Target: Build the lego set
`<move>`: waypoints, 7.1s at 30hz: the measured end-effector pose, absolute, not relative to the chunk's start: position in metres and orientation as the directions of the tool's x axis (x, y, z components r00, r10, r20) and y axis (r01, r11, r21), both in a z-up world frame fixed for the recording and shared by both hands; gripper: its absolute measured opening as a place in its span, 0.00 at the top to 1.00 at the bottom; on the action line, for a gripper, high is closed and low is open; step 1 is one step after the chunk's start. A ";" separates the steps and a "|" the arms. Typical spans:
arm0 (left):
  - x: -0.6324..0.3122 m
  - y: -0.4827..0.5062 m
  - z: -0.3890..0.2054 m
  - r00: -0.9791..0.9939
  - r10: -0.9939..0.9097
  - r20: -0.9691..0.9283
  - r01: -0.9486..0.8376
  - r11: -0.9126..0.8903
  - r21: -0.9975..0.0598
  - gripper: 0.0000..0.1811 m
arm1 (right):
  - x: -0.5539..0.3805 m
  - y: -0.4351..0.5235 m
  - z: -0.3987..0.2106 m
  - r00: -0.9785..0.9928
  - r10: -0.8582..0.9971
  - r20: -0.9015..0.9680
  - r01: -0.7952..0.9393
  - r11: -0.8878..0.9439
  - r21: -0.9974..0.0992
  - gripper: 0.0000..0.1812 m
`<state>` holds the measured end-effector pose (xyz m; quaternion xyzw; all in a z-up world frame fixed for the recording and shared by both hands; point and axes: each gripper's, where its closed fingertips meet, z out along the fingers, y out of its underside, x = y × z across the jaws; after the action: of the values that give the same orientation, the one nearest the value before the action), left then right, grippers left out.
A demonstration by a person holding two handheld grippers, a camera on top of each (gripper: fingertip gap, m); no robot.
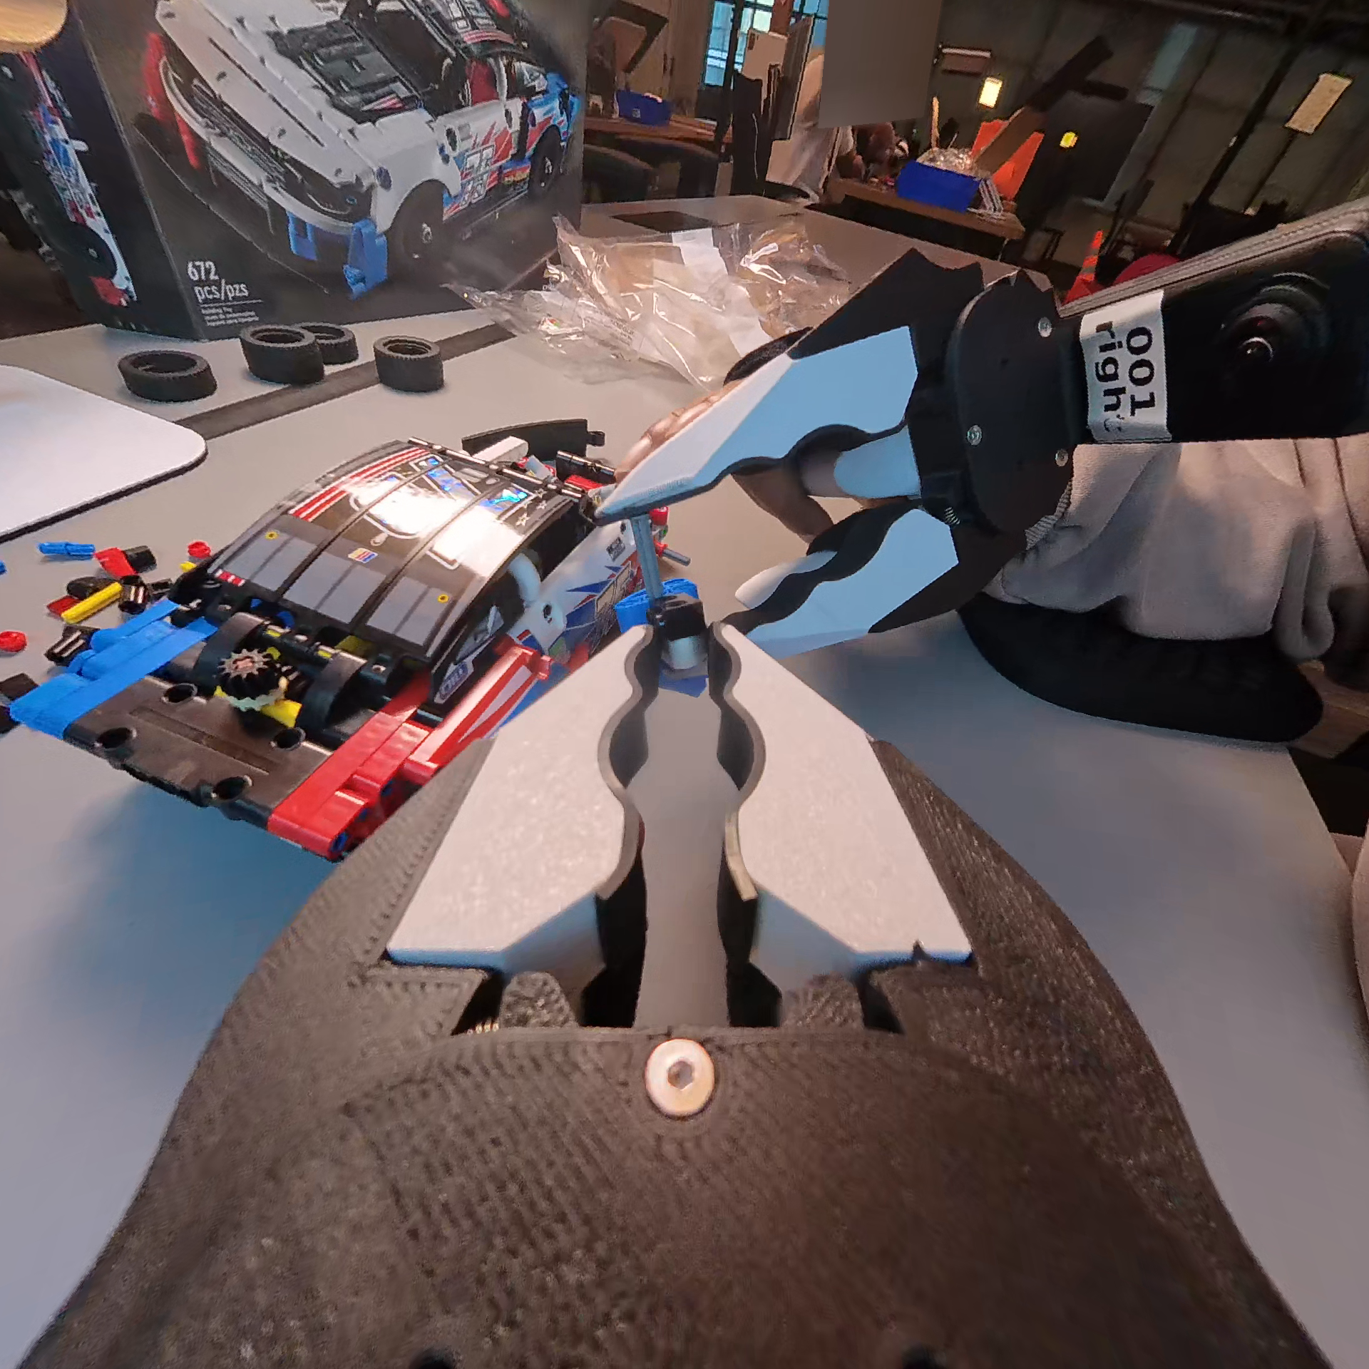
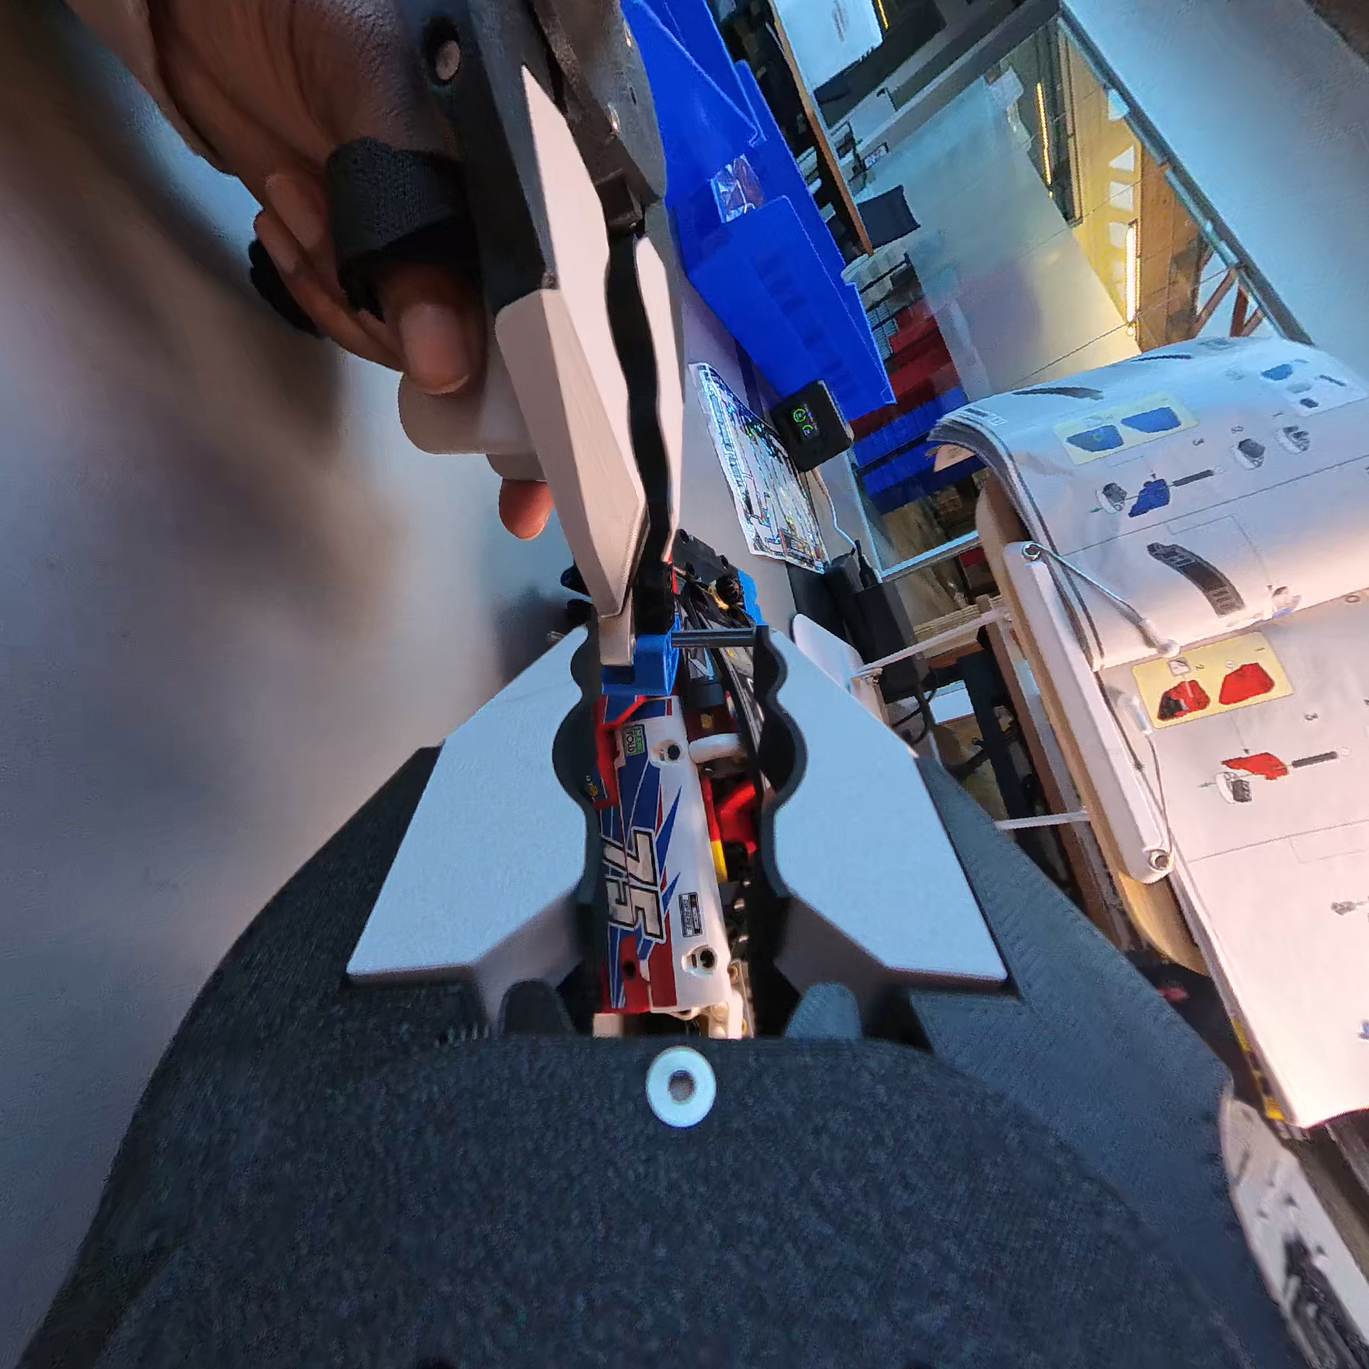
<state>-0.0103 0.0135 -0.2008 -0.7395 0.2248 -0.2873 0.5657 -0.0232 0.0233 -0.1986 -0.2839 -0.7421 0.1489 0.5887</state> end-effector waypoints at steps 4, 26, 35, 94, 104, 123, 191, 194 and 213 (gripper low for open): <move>-0.011 0.013 -0.193 0.722 -0.663 0.196 0.046 -0.237 -0.970 0.94 | -0.023 0.020 -0.195 -0.136 0.639 0.757 0.243 0.763 -0.600 0.85; -0.015 0.011 -0.178 0.560 -0.649 0.515 0.334 -0.392 -0.857 0.94 | -0.029 0.018 -0.180 -0.046 0.591 0.806 0.213 0.794 -0.570 0.84; -0.015 0.011 -0.190 0.646 -0.619 0.447 0.224 -0.406 -0.886 0.94 | -0.031 0.018 -0.191 -0.079 0.584 0.808 0.255 0.795 -0.550 0.85; -0.034 0.006 -0.185 0.745 -0.589 0.312 0.142 -0.317 -0.938 0.91 | -0.049 0.008 -0.192 -0.038 0.506 0.862 0.320 0.823 -0.470 0.92; -0.029 0.004 -0.187 0.729 -0.602 0.325 0.144 -0.330 -0.933 0.93 | -0.048 0.005 -0.193 -0.036 0.511 0.859 0.316 0.821 -0.476 0.92; -0.035 0.007 -0.179 0.738 -0.601 0.307 0.167 -0.278 -0.946 0.94 | -0.044 0.004 -0.185 -0.022 0.538 0.842 0.244 0.820 -0.518 0.80; -0.040 -0.008 -0.156 0.436 -0.720 0.540 0.382 -0.396 -0.835 0.93 | -0.036 -0.007 -0.167 -0.060 0.706 0.706 0.114 0.707 -0.698 0.80; -0.046 -0.004 -0.156 0.485 -0.708 0.513 0.385 -0.353 -0.853 0.94 | -0.034 -0.007 -0.163 -0.079 0.779 0.621 0.087 0.626 -0.775 0.80; -0.078 0.002 -0.137 0.711 -0.624 0.324 0.350 -0.086 -0.933 0.95 | -0.076 0.368 -0.092 0.284 0.750 -0.597 -0.333 -0.506 -0.795 0.70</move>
<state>-0.0779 0.0017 -0.1374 -0.6404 0.1072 -0.3648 0.6673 -0.0758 0.3679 -0.0917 -0.6490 -0.1609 0.5762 0.4700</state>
